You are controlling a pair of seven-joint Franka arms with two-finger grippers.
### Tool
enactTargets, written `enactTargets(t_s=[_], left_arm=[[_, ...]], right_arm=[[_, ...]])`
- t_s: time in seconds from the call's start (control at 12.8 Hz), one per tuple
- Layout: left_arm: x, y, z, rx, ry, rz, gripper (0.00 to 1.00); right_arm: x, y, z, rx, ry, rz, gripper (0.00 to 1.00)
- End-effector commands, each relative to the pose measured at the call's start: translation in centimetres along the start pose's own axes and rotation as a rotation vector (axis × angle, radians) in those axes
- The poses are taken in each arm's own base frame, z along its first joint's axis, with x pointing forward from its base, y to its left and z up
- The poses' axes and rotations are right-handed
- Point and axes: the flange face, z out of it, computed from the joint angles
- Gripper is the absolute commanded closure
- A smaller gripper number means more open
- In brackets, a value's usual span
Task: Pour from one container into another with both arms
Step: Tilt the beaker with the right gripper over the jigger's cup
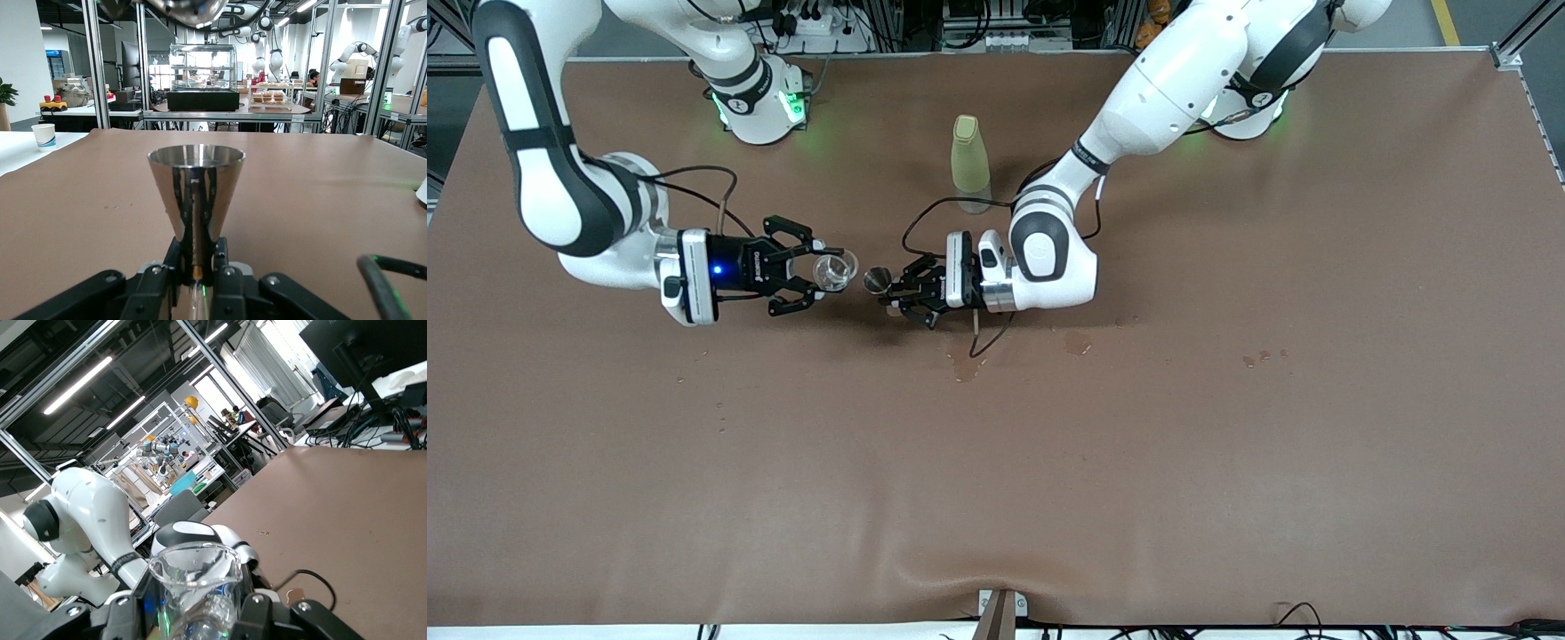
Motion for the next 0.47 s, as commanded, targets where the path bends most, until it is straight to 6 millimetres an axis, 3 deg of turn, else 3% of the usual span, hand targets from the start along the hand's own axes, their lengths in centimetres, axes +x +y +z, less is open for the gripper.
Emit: enactTargets(t_s=[0.0,0.39], left_arm=[[0.4,-0.1,1.5,0.022,0.016,0.023,1.0],[1.0,-0.2,2.0,0.029,0.02,0.028,1.0]], right_arm=[[-0.2,-2.8,0.2,-0.018,0.019,0.085,0.75],[-1.8,-2.9,0.0,-0.023,0.015,0.165,0.75]])
